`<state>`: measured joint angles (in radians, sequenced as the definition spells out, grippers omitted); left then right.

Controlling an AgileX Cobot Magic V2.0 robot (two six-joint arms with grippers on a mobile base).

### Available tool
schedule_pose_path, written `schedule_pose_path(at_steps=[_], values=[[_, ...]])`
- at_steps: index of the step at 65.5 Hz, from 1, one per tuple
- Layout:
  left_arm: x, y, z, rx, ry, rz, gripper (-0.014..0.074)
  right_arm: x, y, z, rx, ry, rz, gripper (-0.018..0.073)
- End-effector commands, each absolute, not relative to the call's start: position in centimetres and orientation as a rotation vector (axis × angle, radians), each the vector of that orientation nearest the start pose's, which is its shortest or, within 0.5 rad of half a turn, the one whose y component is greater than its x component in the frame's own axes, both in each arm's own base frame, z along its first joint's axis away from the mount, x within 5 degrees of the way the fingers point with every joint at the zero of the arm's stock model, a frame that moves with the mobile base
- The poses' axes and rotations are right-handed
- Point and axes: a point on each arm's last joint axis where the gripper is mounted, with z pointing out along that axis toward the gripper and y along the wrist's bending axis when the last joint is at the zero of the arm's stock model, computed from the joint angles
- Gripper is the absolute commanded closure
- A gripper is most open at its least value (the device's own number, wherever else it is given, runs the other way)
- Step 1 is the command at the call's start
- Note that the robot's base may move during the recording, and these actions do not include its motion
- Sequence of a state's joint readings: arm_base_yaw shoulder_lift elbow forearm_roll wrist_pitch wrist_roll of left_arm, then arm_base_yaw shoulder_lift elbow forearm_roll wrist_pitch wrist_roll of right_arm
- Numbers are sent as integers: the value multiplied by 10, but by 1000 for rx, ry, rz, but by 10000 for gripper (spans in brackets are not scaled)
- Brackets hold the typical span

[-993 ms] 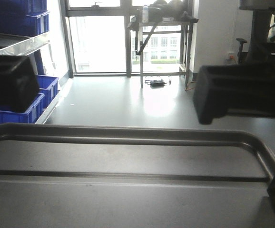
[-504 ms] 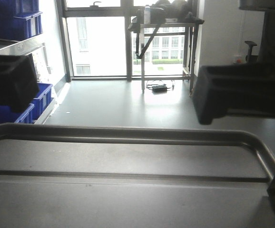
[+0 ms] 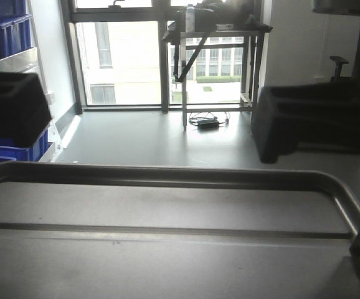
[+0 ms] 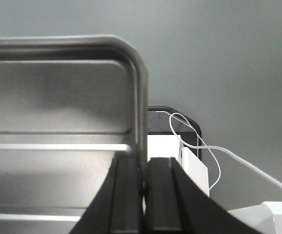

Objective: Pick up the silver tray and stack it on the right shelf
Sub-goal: 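Hold the tray in both grippers while the base turns away, then hold the tray while the base drives to the other shelf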

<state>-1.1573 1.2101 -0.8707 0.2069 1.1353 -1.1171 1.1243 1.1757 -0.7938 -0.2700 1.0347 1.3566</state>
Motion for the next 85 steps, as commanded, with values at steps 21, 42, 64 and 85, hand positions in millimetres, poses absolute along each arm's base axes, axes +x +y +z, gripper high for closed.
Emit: schedule_pose_path(at_steps=[21, 42, 64, 85], values=[[94, -159, 280, 157, 2897, 128, 697, 106, 158, 271, 162, 2774, 127, 501], [94, -159, 280, 157, 2897, 128, 697, 106, 158, 271, 162, 2774, 127, 501], [94, -159, 280, 156, 2898, 127, 697, 106, 158, 271, 162, 2774, 127, 501], [94, -159, 280, 156, 2898, 127, 697, 106, 158, 271, 162, 2774, 127, 501]])
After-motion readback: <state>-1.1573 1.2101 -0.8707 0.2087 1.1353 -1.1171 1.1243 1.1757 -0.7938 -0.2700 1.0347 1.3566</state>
